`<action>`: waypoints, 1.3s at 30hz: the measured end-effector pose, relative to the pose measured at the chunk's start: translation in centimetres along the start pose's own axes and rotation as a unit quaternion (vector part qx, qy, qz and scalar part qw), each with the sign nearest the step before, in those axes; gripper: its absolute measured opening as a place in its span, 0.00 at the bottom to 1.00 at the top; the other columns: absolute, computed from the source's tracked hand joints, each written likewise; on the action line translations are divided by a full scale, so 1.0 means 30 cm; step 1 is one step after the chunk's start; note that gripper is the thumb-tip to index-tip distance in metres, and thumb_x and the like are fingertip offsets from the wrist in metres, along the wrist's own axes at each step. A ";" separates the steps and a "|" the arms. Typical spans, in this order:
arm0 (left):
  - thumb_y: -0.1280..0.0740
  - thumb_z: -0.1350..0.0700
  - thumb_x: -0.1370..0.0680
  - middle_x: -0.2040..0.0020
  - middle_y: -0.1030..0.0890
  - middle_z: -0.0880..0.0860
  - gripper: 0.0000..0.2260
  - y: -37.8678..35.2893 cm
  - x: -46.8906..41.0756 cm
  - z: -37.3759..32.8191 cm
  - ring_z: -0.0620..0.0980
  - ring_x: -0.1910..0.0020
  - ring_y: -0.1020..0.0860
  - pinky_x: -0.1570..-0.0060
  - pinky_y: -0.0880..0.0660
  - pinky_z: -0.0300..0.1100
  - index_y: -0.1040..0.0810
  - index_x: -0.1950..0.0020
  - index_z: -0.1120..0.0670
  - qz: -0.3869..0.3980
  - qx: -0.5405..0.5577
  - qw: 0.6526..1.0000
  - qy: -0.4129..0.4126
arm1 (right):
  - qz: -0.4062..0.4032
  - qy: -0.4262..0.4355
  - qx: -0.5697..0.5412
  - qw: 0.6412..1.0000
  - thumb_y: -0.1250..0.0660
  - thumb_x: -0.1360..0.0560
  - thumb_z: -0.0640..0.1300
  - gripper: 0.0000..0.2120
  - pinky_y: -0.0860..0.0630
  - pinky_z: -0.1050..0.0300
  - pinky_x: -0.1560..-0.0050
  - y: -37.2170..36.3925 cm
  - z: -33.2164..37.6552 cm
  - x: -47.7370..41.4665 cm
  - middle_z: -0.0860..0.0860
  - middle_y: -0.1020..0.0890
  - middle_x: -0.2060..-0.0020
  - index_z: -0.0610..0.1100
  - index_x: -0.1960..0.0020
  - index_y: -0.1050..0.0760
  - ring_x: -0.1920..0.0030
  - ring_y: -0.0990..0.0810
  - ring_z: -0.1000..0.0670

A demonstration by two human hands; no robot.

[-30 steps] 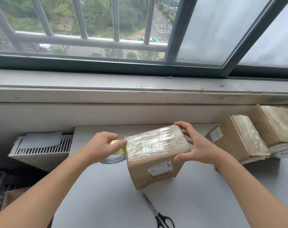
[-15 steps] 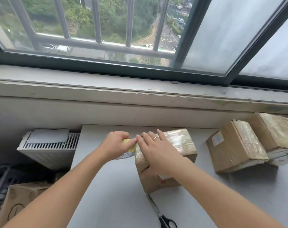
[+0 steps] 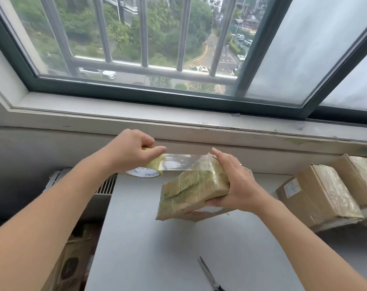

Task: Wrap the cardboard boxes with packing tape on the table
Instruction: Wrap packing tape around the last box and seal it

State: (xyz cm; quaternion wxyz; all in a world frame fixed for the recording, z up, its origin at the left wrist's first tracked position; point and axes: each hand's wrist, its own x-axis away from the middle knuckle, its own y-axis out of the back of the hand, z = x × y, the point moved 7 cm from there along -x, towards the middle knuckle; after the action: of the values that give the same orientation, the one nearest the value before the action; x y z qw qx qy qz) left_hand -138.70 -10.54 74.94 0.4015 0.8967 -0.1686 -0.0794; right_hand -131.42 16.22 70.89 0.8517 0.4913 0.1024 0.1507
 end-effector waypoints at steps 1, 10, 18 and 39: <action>0.30 0.44 0.21 0.77 0.31 0.45 0.23 -0.006 -0.006 -0.015 0.44 0.75 0.33 0.73 0.37 0.35 0.26 0.71 0.56 0.005 0.003 1.000 -0.007 | -0.002 -0.004 -0.017 1.000 0.16 0.41 0.63 0.62 0.49 0.80 0.36 0.000 -0.018 0.005 0.63 0.39 0.29 0.61 0.19 0.51 0.31 0.40 0.65; 0.27 0.44 0.23 0.75 0.36 0.45 0.25 -0.260 -0.102 0.011 0.46 0.73 0.36 0.70 0.40 0.41 0.32 0.71 0.57 0.041 0.021 0.999 -0.006 | -0.023 -0.045 -0.087 0.995 0.15 0.38 0.54 0.56 0.37 0.62 0.29 0.058 -0.291 0.175 0.59 0.40 0.28 0.69 0.22 0.47 0.25 0.39 0.58; 0.28 0.42 0.22 0.73 0.33 0.46 0.24 -0.413 -0.210 -0.085 0.44 0.72 0.36 0.72 0.40 0.37 0.30 0.68 0.57 0.097 0.020 0.994 -0.041 | -0.019 -0.104 -0.104 0.989 0.14 0.39 0.52 0.54 0.33 0.60 0.30 0.061 -0.495 0.295 0.64 0.39 0.24 0.70 0.26 0.45 0.26 0.34 0.60; 0.28 0.44 0.23 0.75 0.30 0.49 0.23 -0.451 -0.212 0.009 0.50 0.71 0.31 0.70 0.34 0.44 0.31 0.71 0.53 0.118 -0.131 0.984 -0.015 | 0.005 -0.153 -0.119 0.981 0.16 0.37 0.55 0.59 0.26 0.43 0.32 -0.102 -0.629 0.388 0.62 0.40 0.27 0.70 0.22 0.54 0.28 0.33 0.56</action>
State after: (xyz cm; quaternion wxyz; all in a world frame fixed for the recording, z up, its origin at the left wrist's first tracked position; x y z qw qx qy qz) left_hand -141.46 0.00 64.68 0.5195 0.8088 -0.2676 -0.0659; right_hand -126.15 34.15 58.56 0.9089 0.4044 -0.0502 0.0887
